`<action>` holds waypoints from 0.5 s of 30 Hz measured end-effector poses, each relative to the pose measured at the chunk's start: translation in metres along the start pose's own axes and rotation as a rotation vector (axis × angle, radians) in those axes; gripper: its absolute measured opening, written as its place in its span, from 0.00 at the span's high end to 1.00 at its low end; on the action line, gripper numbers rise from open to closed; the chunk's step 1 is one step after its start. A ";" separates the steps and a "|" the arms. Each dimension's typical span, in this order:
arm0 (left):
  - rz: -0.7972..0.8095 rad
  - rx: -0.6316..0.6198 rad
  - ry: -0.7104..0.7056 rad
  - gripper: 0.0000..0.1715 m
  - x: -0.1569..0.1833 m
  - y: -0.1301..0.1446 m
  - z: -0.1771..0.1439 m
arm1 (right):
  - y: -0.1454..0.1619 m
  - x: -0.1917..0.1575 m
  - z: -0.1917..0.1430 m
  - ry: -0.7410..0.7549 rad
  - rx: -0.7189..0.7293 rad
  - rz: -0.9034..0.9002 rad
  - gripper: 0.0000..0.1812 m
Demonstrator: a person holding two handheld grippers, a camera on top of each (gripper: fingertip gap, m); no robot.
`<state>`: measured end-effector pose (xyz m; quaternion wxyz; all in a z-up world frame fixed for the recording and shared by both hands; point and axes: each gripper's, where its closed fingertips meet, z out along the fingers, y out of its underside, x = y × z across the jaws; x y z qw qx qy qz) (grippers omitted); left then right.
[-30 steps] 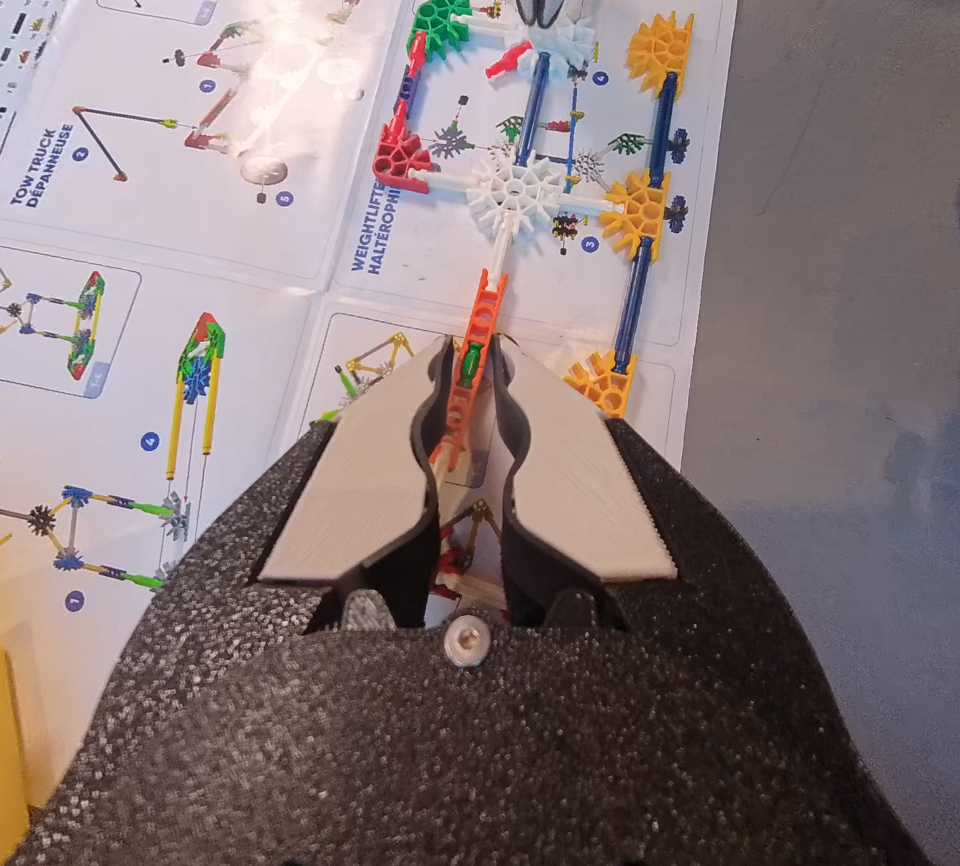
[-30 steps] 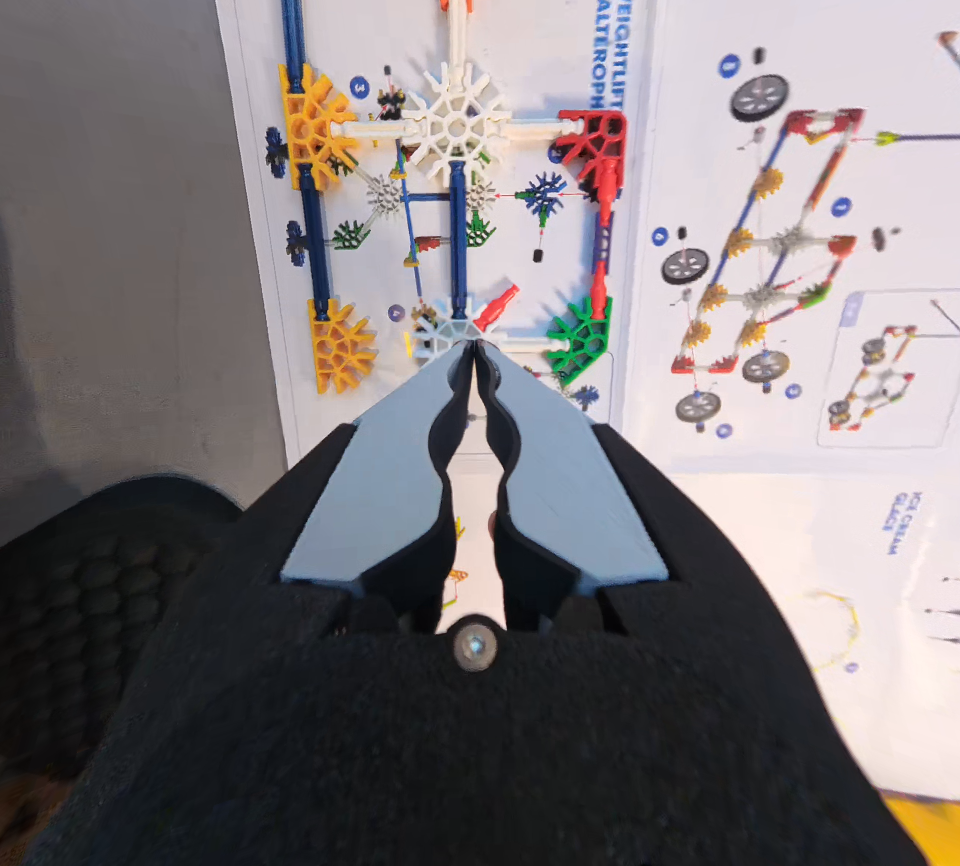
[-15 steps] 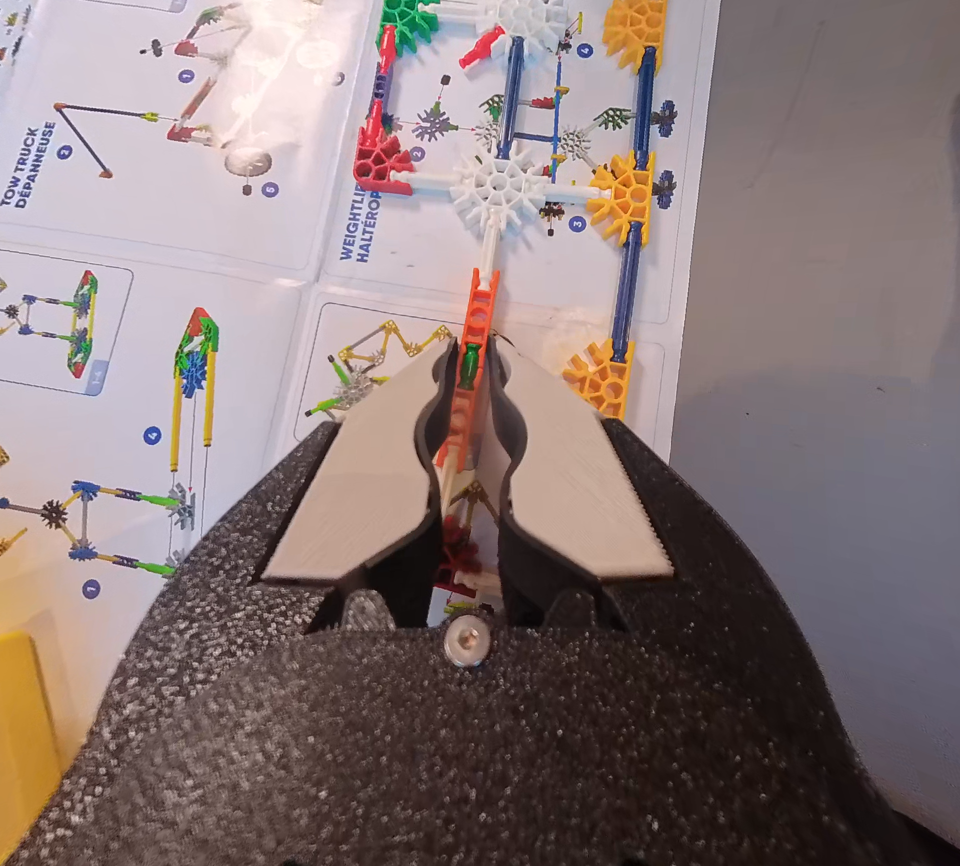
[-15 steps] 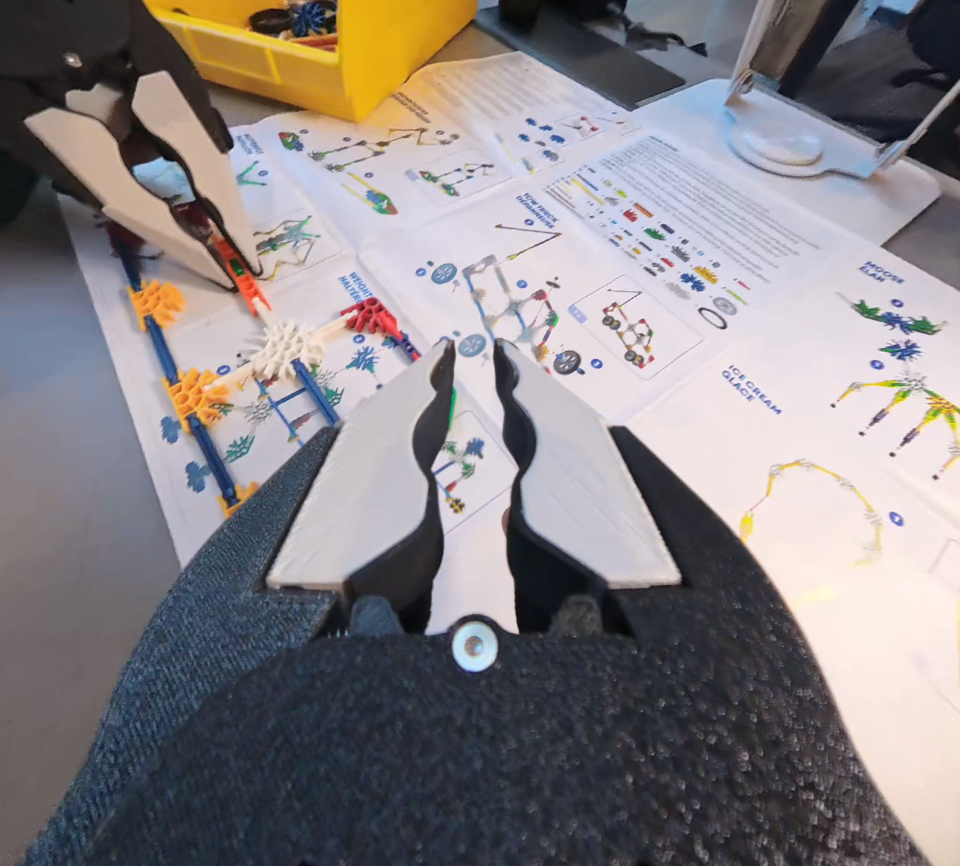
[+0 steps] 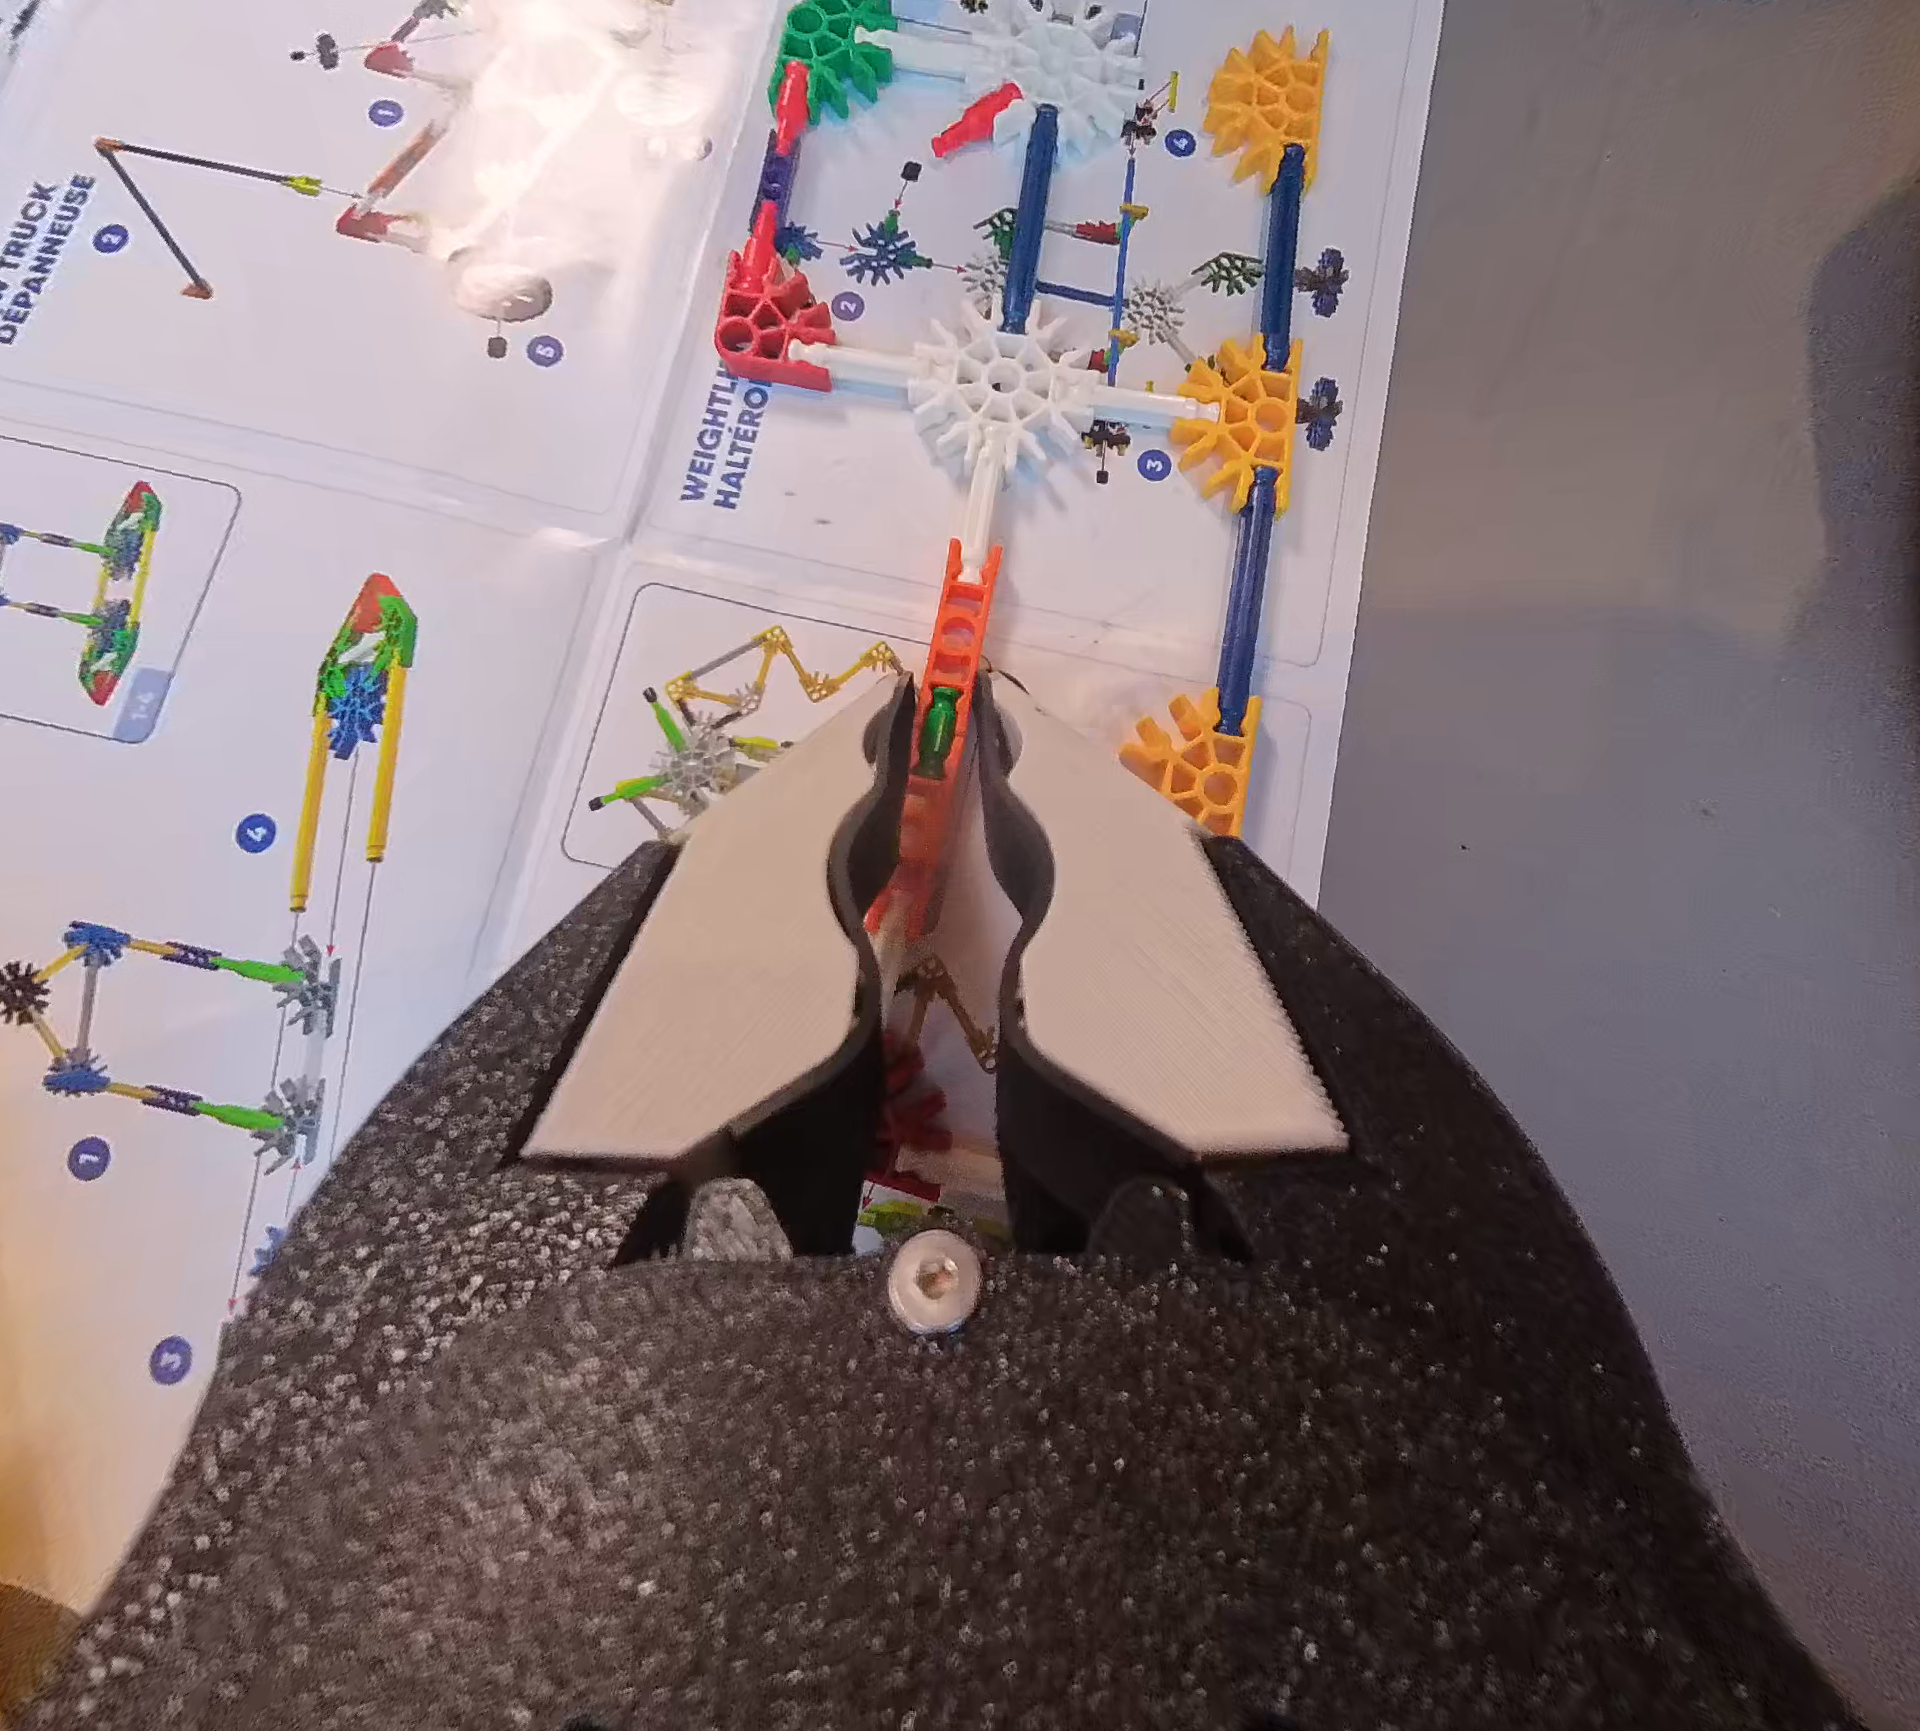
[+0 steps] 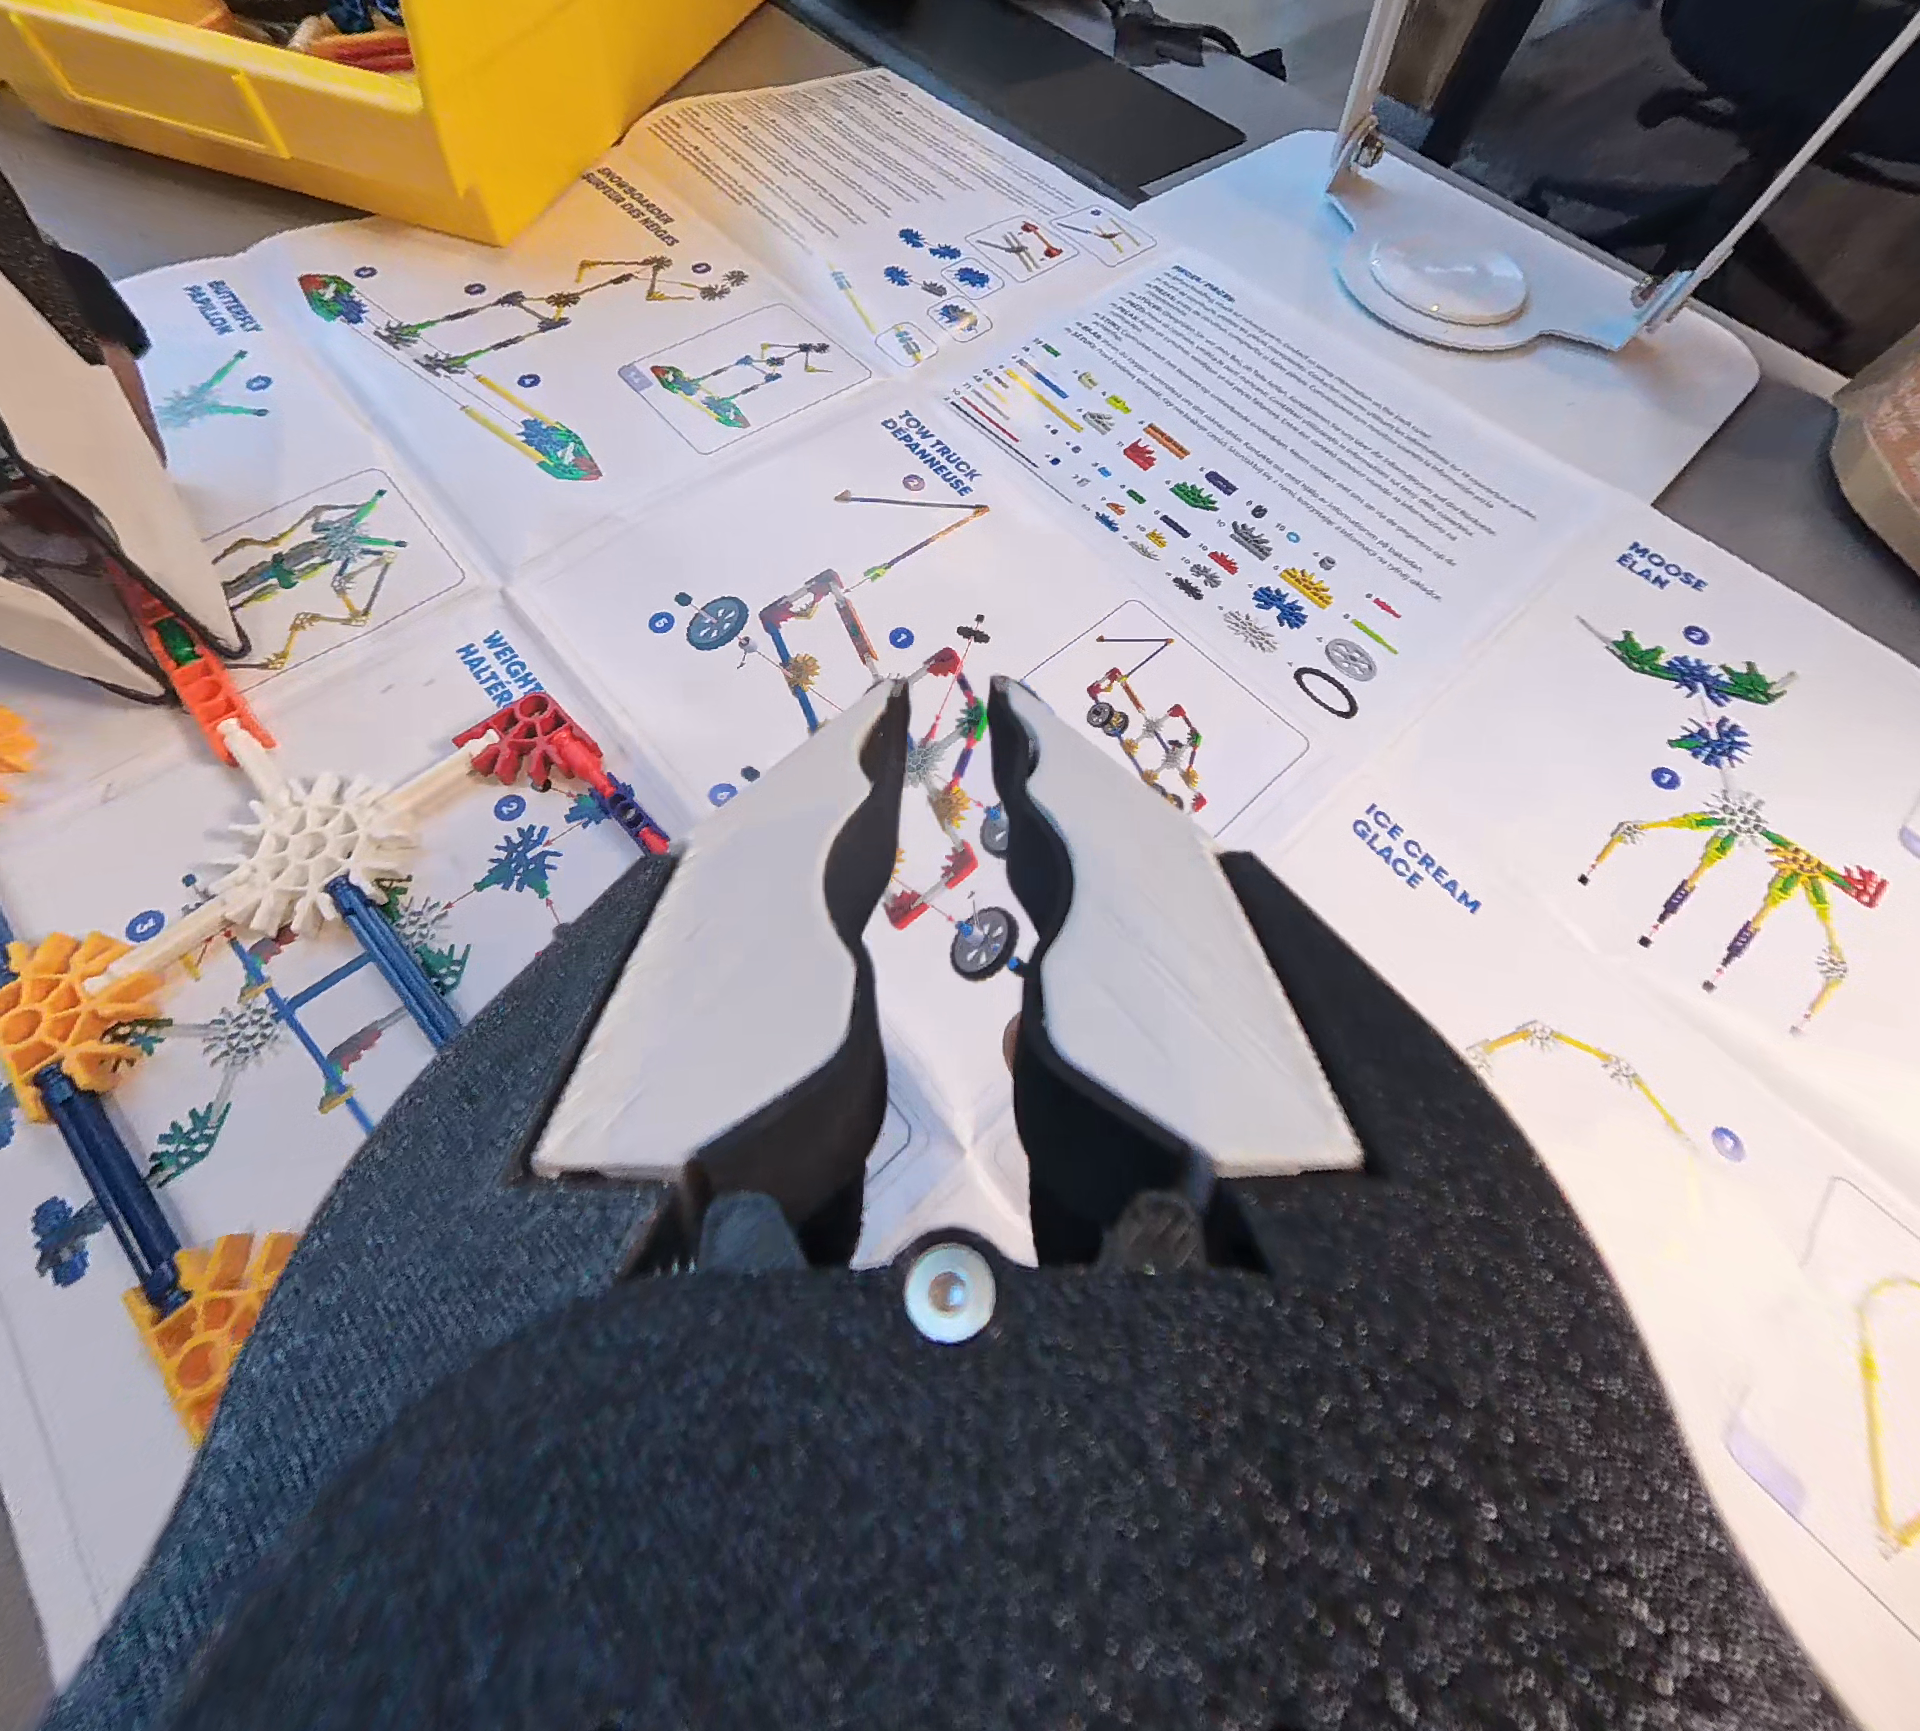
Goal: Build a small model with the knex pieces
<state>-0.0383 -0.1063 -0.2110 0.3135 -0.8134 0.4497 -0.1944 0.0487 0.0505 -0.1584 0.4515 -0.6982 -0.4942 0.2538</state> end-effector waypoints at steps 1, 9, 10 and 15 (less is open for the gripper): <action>-0.005 0.007 0.006 0.95 0.000 0.000 0.000 | 0.001 0.001 0.000 0.006 0.003 -0.002 0.92; -0.011 0.056 0.051 0.92 0.003 -0.001 -0.002 | 0.005 0.010 -0.006 0.040 0.052 0.000 0.92; -0.008 0.058 0.052 0.92 0.003 -0.001 -0.002 | 0.005 0.011 -0.006 0.047 0.059 -0.001 0.93; 0.012 0.055 0.043 0.92 0.003 0.000 -0.002 | 0.001 0.013 -0.011 0.078 0.100 -0.033 0.93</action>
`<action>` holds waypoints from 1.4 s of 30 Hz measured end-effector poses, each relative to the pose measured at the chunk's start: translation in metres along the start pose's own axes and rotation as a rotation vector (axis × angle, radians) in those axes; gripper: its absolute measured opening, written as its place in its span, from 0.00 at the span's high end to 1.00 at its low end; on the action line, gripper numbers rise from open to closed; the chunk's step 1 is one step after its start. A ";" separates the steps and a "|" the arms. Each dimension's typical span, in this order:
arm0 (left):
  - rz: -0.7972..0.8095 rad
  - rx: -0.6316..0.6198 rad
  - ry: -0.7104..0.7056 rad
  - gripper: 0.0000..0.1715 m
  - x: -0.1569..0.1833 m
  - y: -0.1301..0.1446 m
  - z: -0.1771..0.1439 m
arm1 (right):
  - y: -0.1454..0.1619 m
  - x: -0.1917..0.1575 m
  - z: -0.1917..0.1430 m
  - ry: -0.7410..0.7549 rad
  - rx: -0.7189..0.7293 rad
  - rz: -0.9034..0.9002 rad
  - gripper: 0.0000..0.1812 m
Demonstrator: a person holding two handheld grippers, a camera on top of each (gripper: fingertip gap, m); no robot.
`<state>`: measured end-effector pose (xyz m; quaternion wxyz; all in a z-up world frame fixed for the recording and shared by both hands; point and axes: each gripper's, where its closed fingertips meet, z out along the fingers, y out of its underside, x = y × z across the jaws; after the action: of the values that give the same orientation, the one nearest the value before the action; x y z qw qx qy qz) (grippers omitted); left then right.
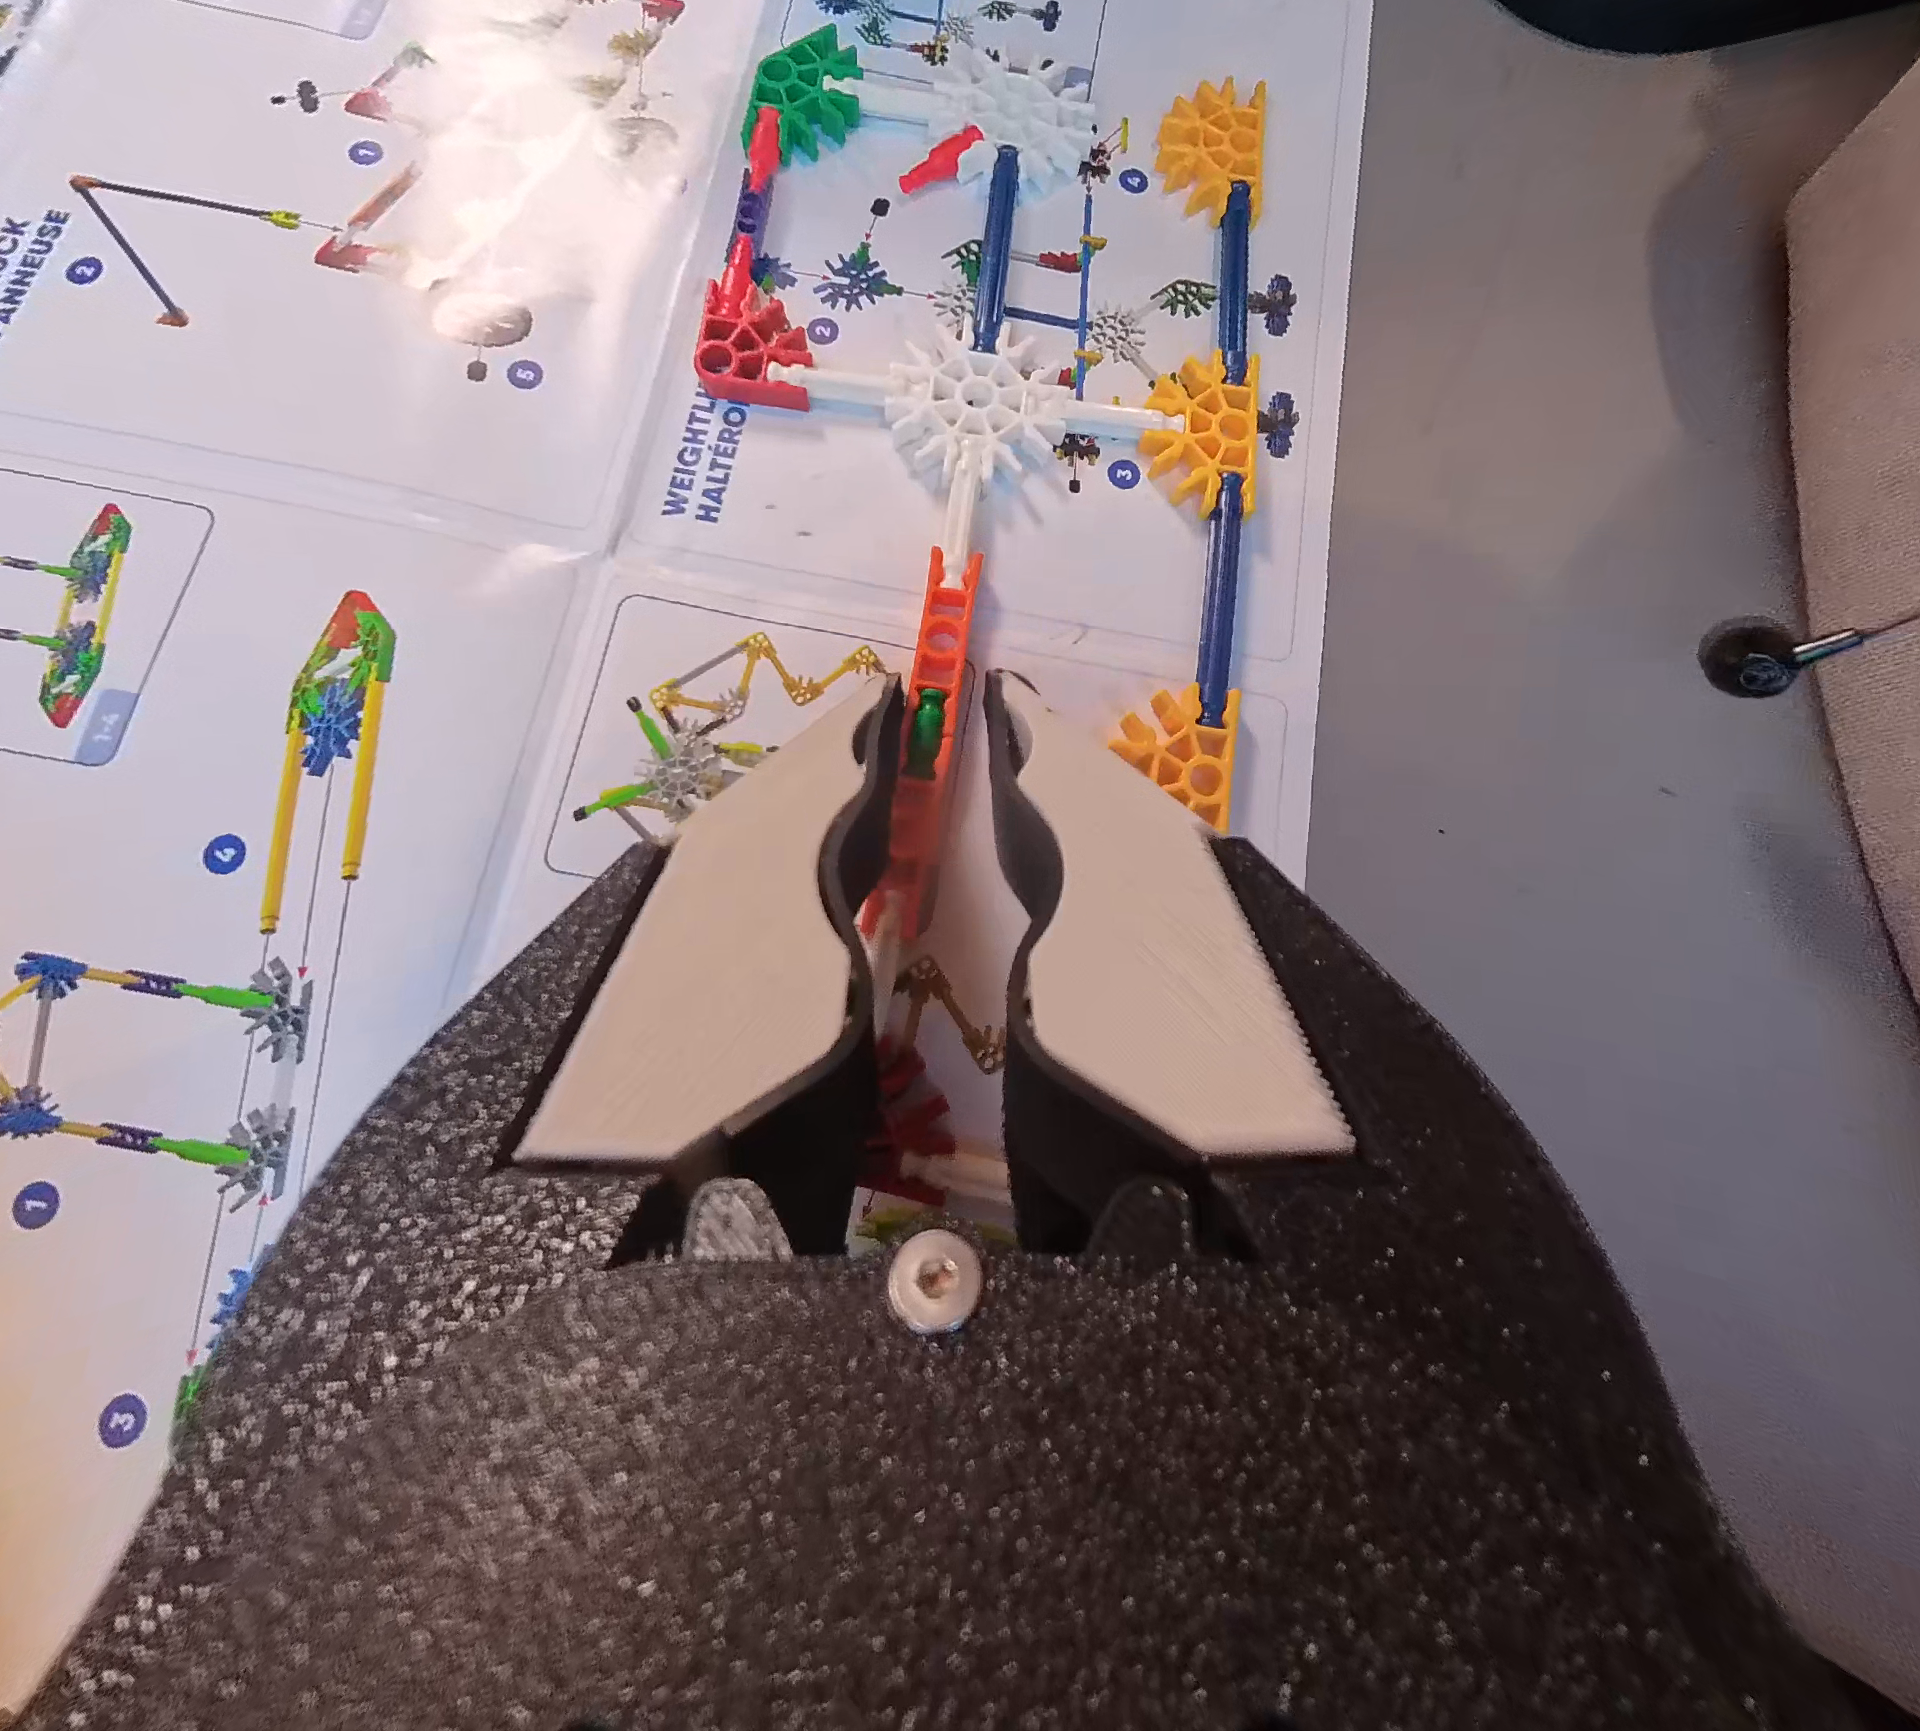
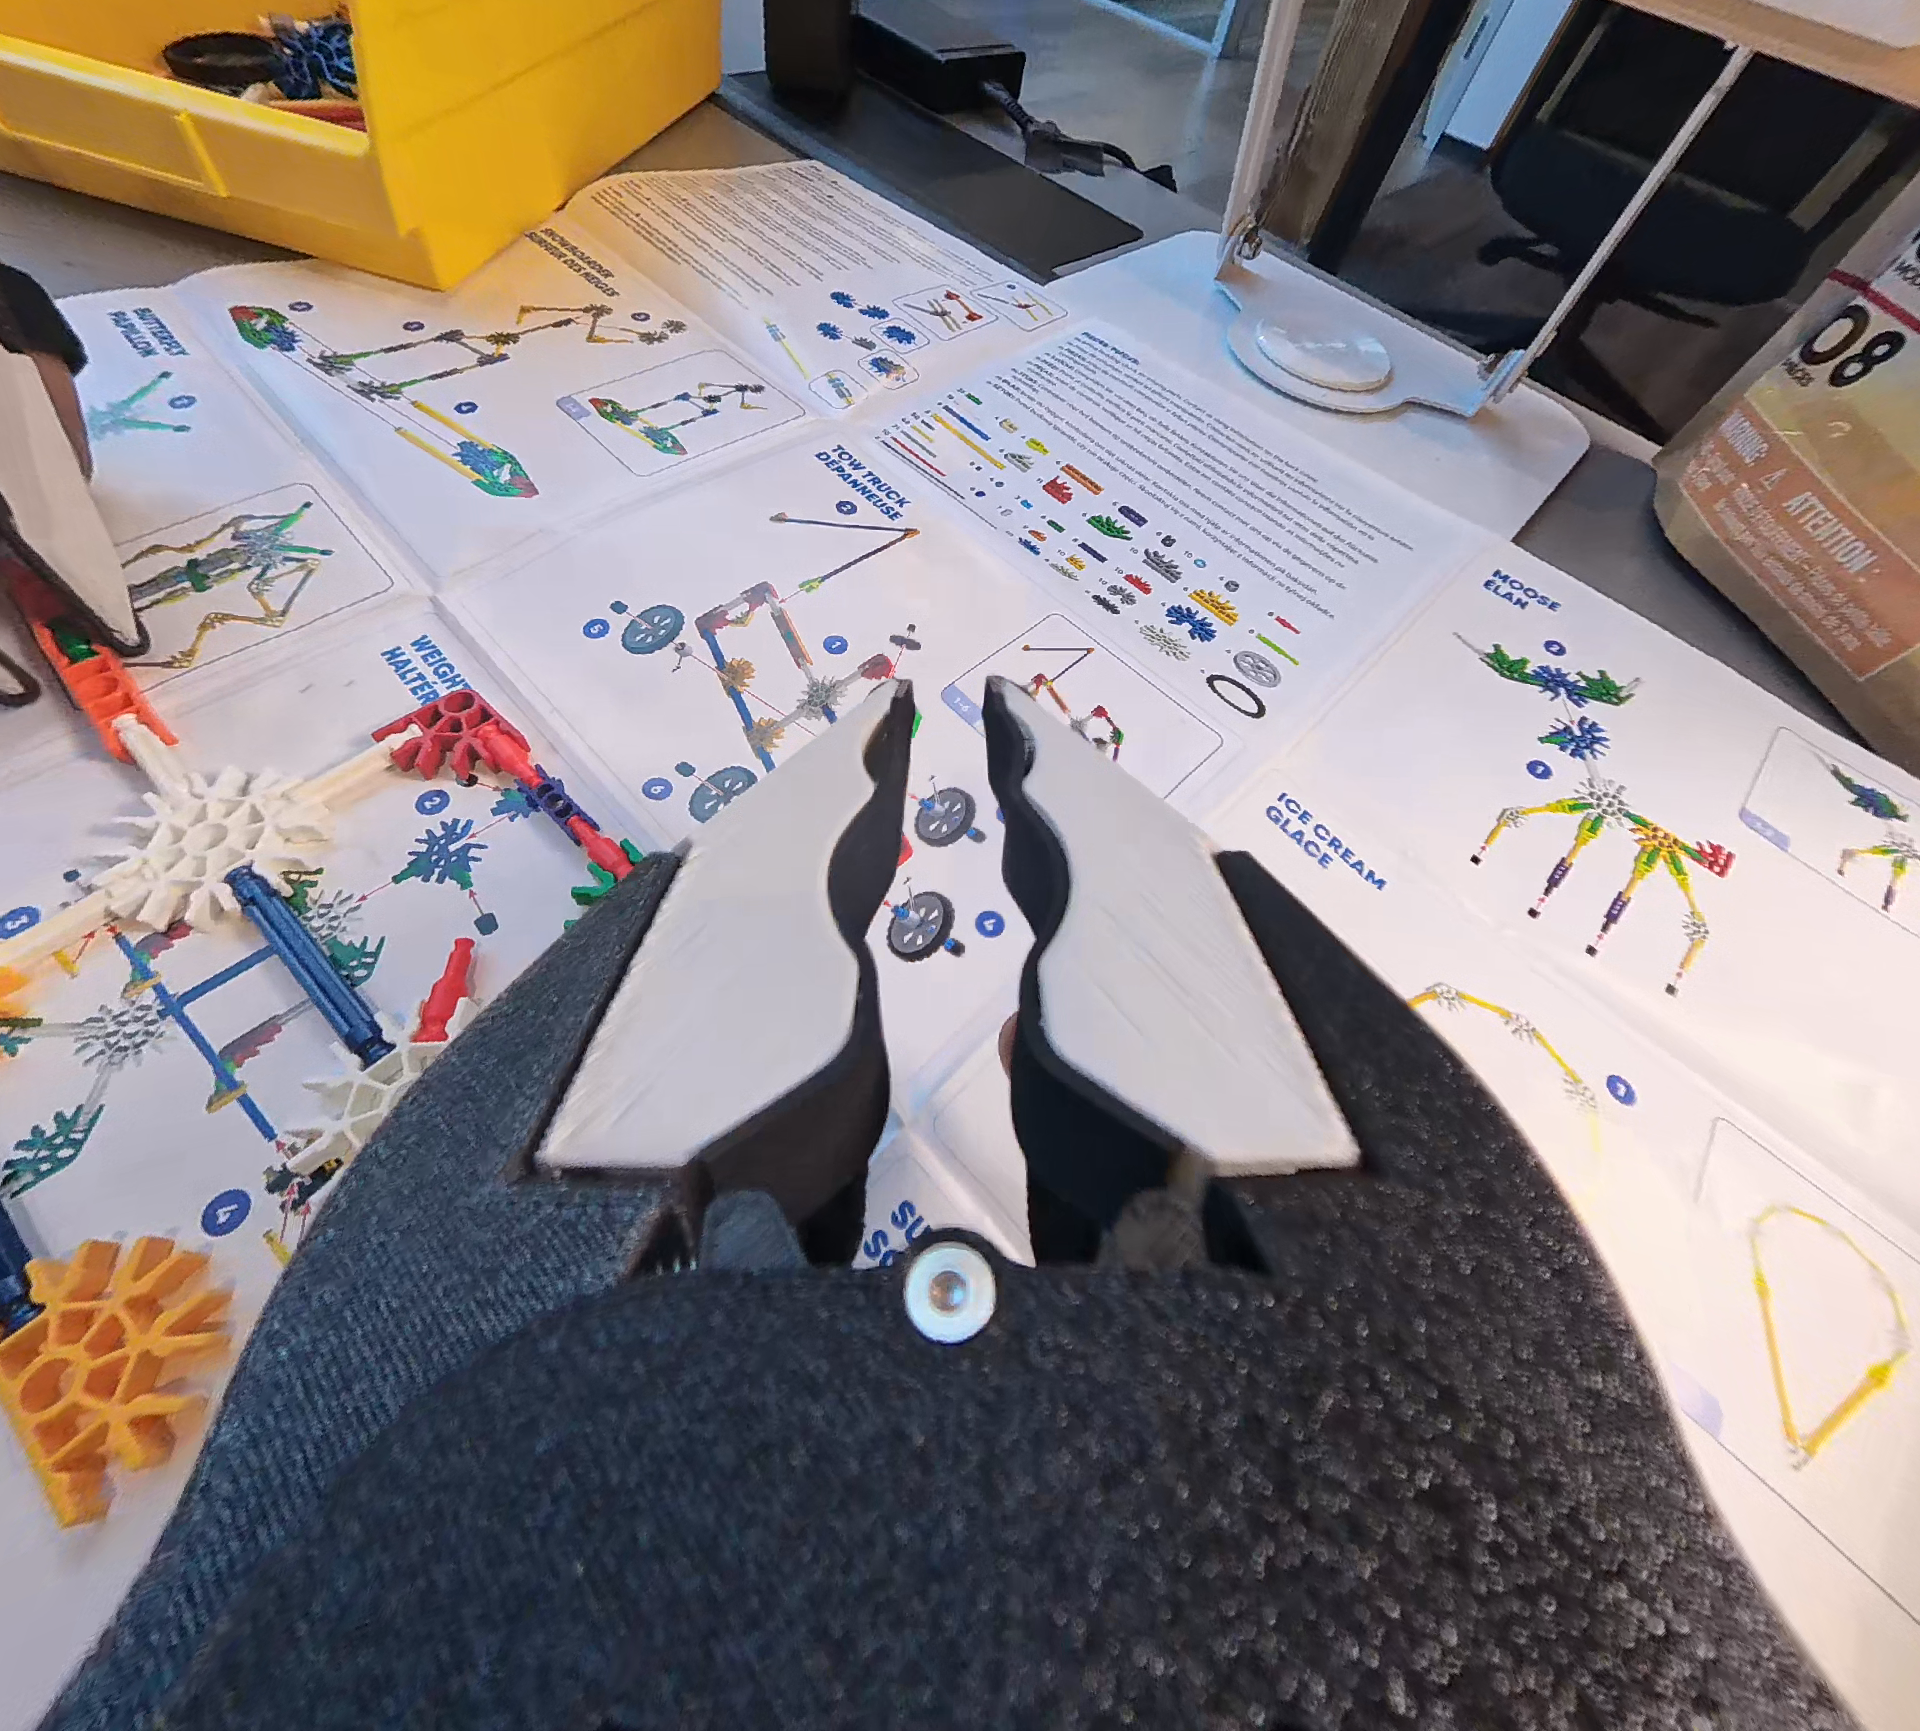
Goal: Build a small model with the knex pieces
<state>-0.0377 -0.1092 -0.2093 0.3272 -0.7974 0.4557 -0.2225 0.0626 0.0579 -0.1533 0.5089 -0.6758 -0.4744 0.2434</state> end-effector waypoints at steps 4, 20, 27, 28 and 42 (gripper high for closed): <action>0.023 -0.009 0.000 0.95 0.001 0.002 0.001 | -0.002 -0.002 -0.002 0.003 0.020 -0.032 0.93; 0.011 0.001 0.011 0.95 0.002 0.001 0.001 | -0.001 -0.009 -0.001 -0.023 0.013 -0.061 0.93; 0.013 0.002 0.010 0.95 0.002 0.001 0.001 | 0.004 -0.013 0.002 -0.036 -0.018 -0.090 0.93; 0.013 0.002 0.010 0.95 0.002 0.001 0.001 | 0.004 -0.014 0.003 -0.037 -0.023 -0.096 0.93; 0.039 0.002 -0.005 0.95 0.001 0.001 0.001 | 0.003 -0.012 0.002 -0.023 -0.017 -0.099 0.93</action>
<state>-0.0366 -0.1101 -0.2106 0.3335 -0.7885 0.4701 -0.2146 0.0566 0.0478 -0.1591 0.5092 -0.6529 -0.5150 0.2217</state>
